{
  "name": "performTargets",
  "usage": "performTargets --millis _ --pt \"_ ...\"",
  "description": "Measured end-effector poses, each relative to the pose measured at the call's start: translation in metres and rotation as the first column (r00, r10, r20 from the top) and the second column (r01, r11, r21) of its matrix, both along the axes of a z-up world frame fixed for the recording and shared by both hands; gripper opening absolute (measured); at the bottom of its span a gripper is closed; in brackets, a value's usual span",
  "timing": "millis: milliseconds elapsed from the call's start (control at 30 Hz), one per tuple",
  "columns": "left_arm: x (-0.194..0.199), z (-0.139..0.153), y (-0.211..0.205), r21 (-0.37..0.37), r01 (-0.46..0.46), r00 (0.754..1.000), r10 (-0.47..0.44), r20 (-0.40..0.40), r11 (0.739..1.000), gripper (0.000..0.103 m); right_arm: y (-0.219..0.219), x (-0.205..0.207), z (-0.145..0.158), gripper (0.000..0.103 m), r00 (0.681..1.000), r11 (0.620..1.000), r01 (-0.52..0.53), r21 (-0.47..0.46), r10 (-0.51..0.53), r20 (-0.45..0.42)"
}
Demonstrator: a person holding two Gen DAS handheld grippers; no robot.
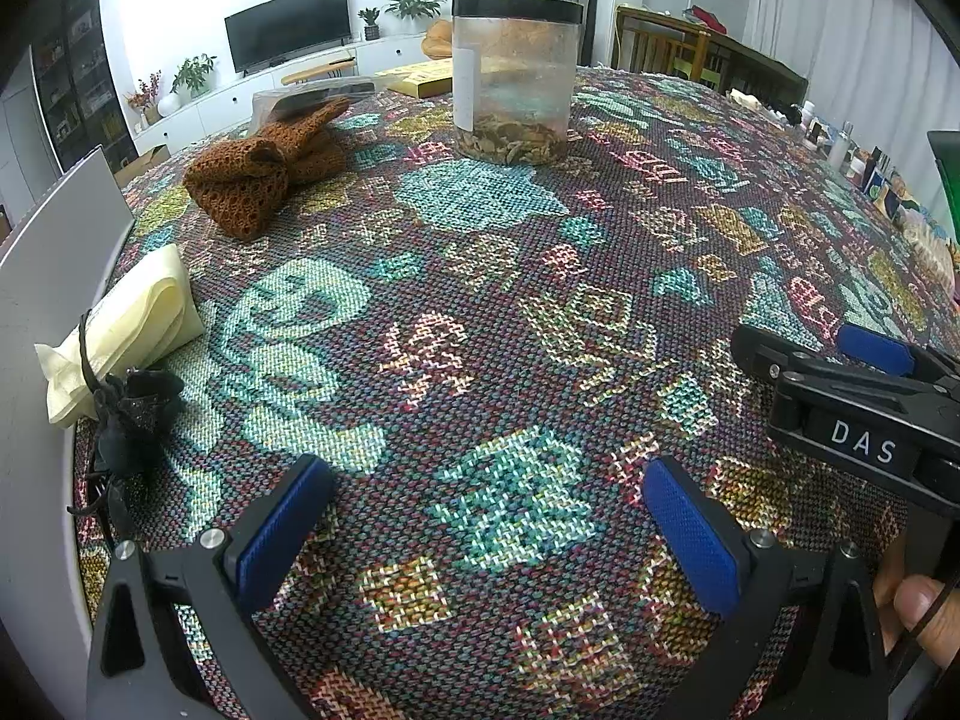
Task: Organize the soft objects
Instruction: 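Grasp the brown knitted bundle with the left tool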
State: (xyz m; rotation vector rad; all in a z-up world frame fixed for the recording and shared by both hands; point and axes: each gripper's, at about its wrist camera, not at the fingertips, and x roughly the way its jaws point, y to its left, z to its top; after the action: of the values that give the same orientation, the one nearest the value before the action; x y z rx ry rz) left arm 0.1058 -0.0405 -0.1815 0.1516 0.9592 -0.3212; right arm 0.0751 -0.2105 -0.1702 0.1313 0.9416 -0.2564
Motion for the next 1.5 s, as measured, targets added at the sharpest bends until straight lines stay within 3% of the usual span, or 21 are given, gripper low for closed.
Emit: performTargets --millis 100,167,300,367,533,700,767,800,833,967,1133,1233,1367,1433,1500 --pt "0.012 0.004 -0.001 0.031 0.038 0.994 -0.034 -0.102 0.999 0.103 0.0 0.0 0.0 0.095 1.0 1.0 0.0 0.0 0.0 0.0" --pt "0.024 0.019 0.006 0.013 0.017 0.99 -0.015 -0.143 1.0 0.103 0.0 0.0 0.0 0.095 1.0 1.0 0.0 0.0 0.0 0.0" --pt "0.064 0.069 0.029 0.017 -0.051 0.997 0.052 -0.056 0.999 0.103 0.0 0.001 0.0 0.095 1.0 1.0 0.001 0.001 -0.001 0.001" --pt "0.102 0.081 0.042 0.075 -0.071 0.996 0.074 -0.04 0.995 0.103 0.0 0.001 0.0 0.095 1.0 1.0 0.0 0.002 0.0 0.001" --pt "0.183 0.06 0.065 0.239 -0.074 0.991 0.099 -0.094 0.968 0.102 0.0 0.001 0.0 0.096 1.0 1.0 0.001 0.002 -0.001 0.001" --pt "0.223 0.036 0.061 0.353 -0.07 0.995 0.091 -0.045 0.933 0.103 0.0 0.001 -0.001 0.096 1.0 1.0 0.0 0.002 0.0 -0.001" --pt "0.236 0.027 0.06 0.344 -0.088 0.992 0.113 -0.053 0.935 0.103 0.0 0.001 0.0 0.096 1.0 1.0 0.0 0.002 0.0 0.0" --pt "0.241 0.024 0.062 0.304 -0.086 0.99 0.114 -0.078 0.949 0.099 0.0 0.001 0.0 0.097 1.0 1.0 0.0 0.002 0.0 0.0" --pt "0.242 0.022 0.061 0.263 -0.079 0.99 0.106 -0.09 0.962 0.084 0.0 0.001 0.0 0.097 1.0 1.0 0.0 0.002 0.0 0.0" --pt "0.226 0.034 0.063 0.165 -0.104 0.989 0.119 -0.085 0.981 0.071 0.0 0.002 0.0 0.097 1.0 1.0 0.001 0.003 -0.001 0.0" --pt "0.166 0.054 0.063 -0.026 -0.138 0.977 0.132 -0.167 0.99 0.07 0.0 0.002 -0.001 0.097 1.0 1.0 0.002 0.005 -0.002 0.001" --pt "0.106 0.059 0.047 -0.06 -0.108 0.98 0.096 -0.175 0.992 0.07 0.0 0.001 -0.001 0.097 1.0 1.0 0.002 0.008 -0.002 0.003" --pt "0.036 0.044 0.034 -0.091 -0.114 0.98 0.097 -0.172 0.989 0.074 0.0 0.001 -0.001 0.097 1.0 1.0 0.002 0.012 -0.002 0.005" --pt "0.013 0.029 0.03 -0.08 -0.109 0.983 0.095 -0.158 0.991 0.088 -0.001 0.001 -0.001 0.097 1.0 1.0 0.002 0.011 -0.002 0.004" --pt "0.0 0.018 0.027 -0.048 -0.096 0.986 0.089 -0.14 0.994 0.089 -0.001 0.001 -0.001 0.097 1.0 1.0 0.001 0.009 -0.001 0.003"
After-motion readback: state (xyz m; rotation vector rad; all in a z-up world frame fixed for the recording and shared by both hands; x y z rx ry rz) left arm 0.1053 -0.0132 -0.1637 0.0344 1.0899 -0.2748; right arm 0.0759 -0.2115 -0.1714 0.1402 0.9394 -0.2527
